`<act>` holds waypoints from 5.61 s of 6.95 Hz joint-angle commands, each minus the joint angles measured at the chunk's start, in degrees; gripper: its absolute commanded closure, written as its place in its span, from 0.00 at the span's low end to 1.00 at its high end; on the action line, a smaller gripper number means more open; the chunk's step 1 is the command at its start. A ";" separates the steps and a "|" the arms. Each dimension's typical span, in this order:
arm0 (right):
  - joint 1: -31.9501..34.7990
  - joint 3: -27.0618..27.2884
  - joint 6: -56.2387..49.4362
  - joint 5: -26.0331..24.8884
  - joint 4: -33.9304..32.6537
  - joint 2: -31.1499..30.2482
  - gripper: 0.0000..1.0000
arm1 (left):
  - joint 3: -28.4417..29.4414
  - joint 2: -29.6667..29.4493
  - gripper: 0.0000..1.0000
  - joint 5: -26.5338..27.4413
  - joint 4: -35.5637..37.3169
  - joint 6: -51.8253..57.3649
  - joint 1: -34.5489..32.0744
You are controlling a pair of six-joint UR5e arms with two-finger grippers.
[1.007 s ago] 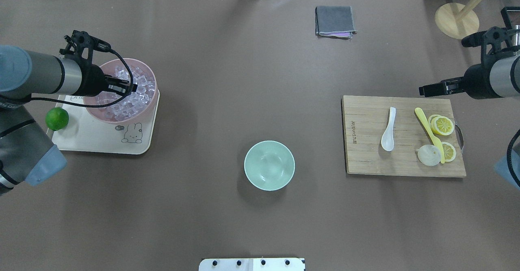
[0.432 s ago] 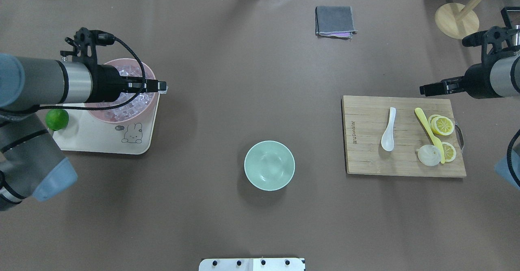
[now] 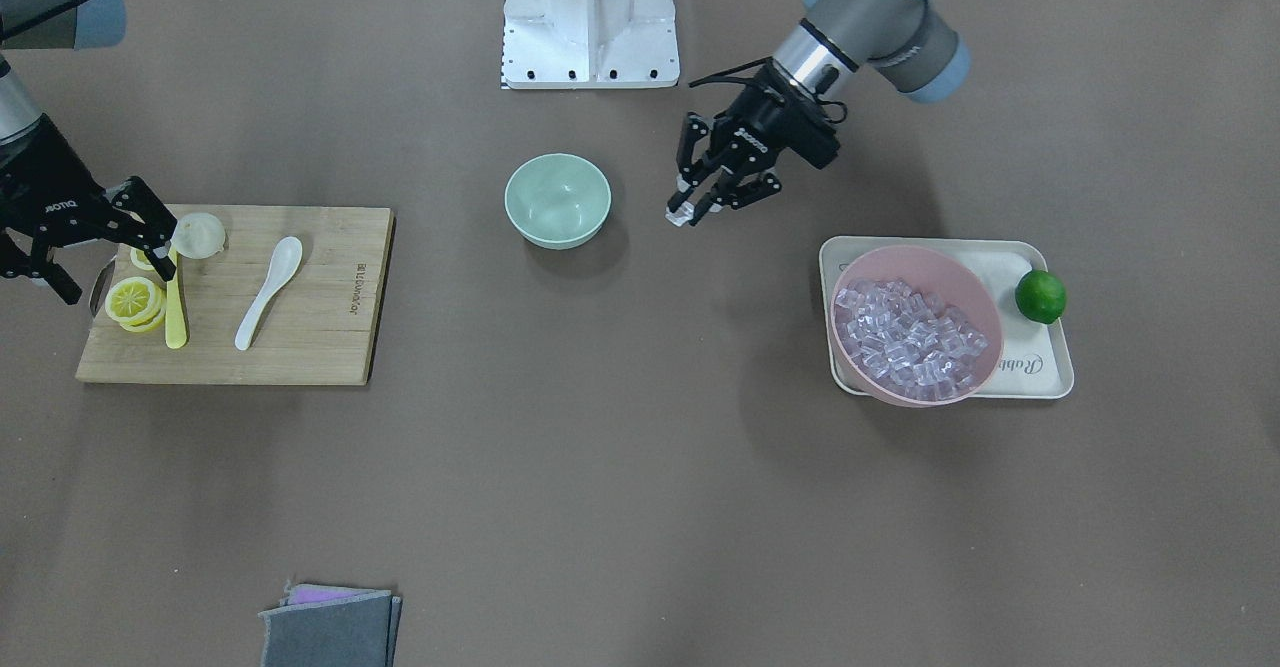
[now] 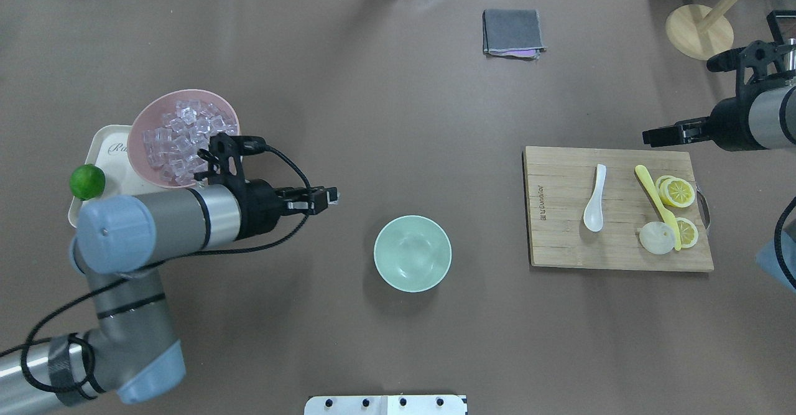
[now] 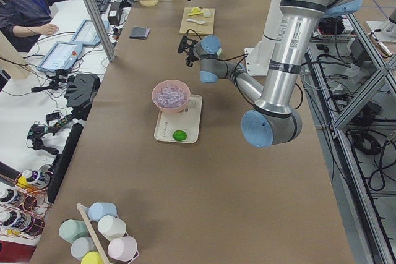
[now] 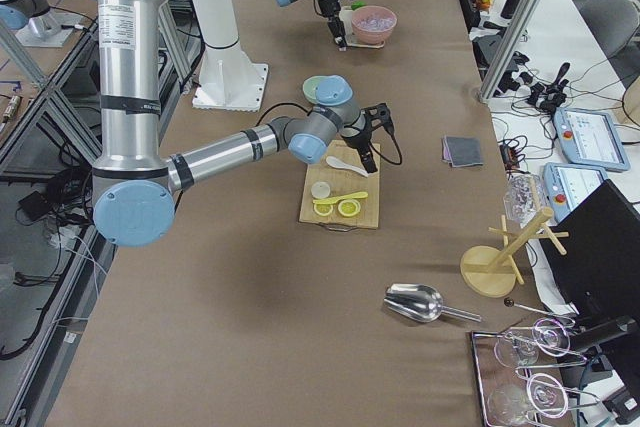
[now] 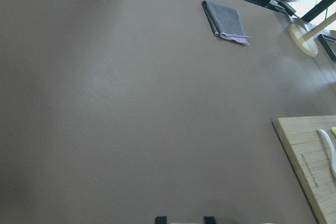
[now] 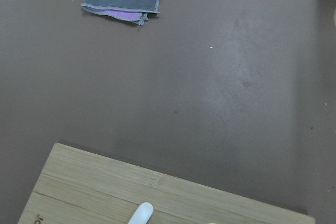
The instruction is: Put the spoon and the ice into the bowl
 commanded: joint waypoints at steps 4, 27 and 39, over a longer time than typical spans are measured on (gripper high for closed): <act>-0.33 -0.05 -0.09 -0.29 -0.04 0.51 0.00 | 10.77 -9.04 0.91 13.68 -0.38 -1.53 10.64; -22.48 -6.55 34.63 -25.52 -2.49 4.29 0.86 | 9.71 17.95 0.02 -46.26 45.15 91.90 -65.30; -37.04 0.74 56.48 -33.58 -41.75 31.42 1.00 | 9.36 18.21 0.02 -46.44 45.06 91.90 -65.30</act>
